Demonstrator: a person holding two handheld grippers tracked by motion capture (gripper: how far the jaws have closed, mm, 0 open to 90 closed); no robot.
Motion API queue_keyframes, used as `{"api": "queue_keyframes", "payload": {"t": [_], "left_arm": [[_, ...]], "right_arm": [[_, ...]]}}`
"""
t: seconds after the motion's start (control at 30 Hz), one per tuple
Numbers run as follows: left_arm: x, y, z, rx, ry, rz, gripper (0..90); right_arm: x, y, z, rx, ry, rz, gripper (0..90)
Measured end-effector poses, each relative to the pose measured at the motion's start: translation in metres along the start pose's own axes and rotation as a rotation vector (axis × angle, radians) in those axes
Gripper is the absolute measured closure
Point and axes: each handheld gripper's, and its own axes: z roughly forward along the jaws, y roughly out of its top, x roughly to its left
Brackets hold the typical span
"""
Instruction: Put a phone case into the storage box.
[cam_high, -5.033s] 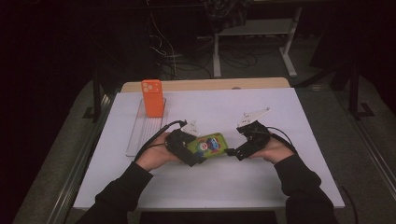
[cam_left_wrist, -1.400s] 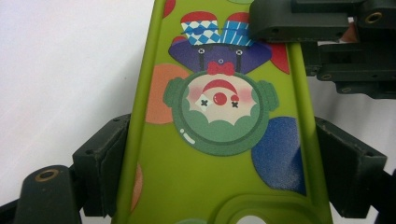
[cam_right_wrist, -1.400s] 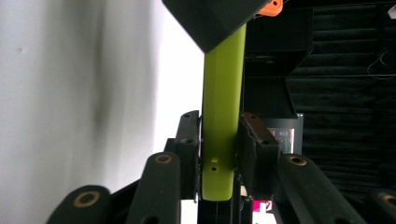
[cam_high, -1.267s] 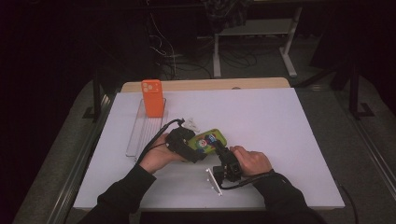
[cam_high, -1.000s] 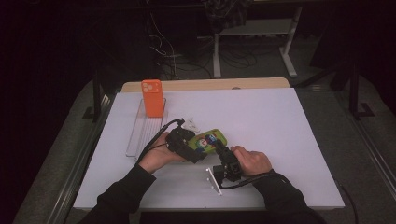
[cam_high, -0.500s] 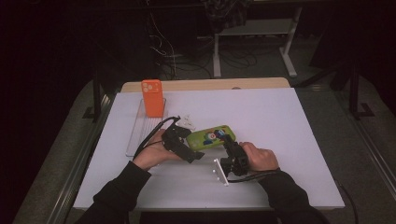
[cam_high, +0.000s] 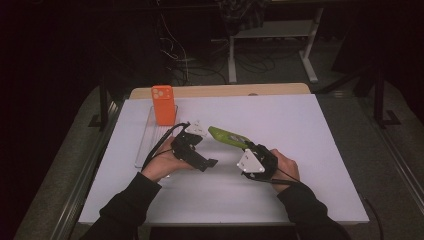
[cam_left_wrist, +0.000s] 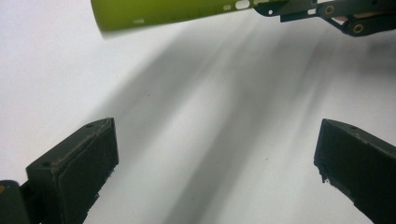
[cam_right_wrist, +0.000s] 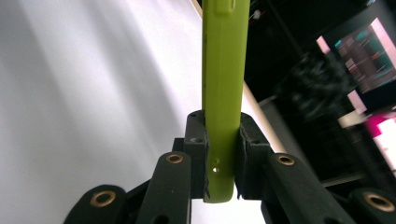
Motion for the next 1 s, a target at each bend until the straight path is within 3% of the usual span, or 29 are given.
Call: {"api": "queue_keyframes", "payload": {"t": [0.07, 0.17, 0.23, 0.3, 0.37, 0.43, 0.5, 0.63, 0.7, 0.77, 0.93, 1.0], "left_arm": [[0.004, 0.001, -0.003, 0.028, -0.003, 0.037, 0.0], [0.003, 0.000, -0.001, -0.001, 0.000, -0.006, 0.0], [0.006, 0.001, -0.002, 0.017, -0.002, 0.011, 0.0], [0.005, 0.001, -0.001, -0.004, -0.002, -0.025, 0.0], [0.006, 0.001, -0.001, -0.008, 0.001, -0.034, 0.0], [0.006, 0.001, -0.001, -0.001, 0.008, -0.025, 0.0], [0.005, 0.001, 0.001, -0.020, 0.012, -0.048, 0.0], [0.009, 0.001, -0.003, -0.003, 0.024, -0.028, 0.0], [0.010, 0.001, -0.004, -0.017, 0.029, -0.033, 0.0], [0.010, 0.001, -0.006, -0.030, 0.034, -0.067, 0.0], [0.012, 0.004, -0.008, -0.094, 0.036, -0.113, 0.0], [0.013, 0.006, -0.008, -0.121, 0.028, -0.132, 0.0]], "right_arm": [[-0.005, -0.001, 0.001, 0.002, 0.029, 0.049, 75.5], [-0.014, -0.004, 0.002, 0.005, 0.094, 0.177, 75.5], [-0.018, -0.006, 0.002, 0.003, 0.127, 0.252, 75.5], [-0.022, -0.008, 0.002, 0.002, 0.170, 0.343, 75.5], [-0.025, -0.010, 0.003, 0.003, 0.212, 0.418, 75.5], [-0.029, -0.012, 0.005, 0.011, 0.256, 0.500, 75.5], [-0.034, -0.015, 0.006, 0.015, 0.282, 0.552, 75.5], [-0.040, -0.019, 0.008, 0.013, 0.339, 0.705, 75.5], [-0.042, -0.020, 0.008, 0.006, 0.361, 0.749, 75.5], [-0.044, -0.020, 0.008, 0.001, 0.378, 0.791, 75.5], [-0.043, -0.018, 0.006, -0.013, 0.390, 0.830, 75.5], [-0.042, -0.016, 0.006, -0.014, 0.389, 0.818, 75.5]]}}
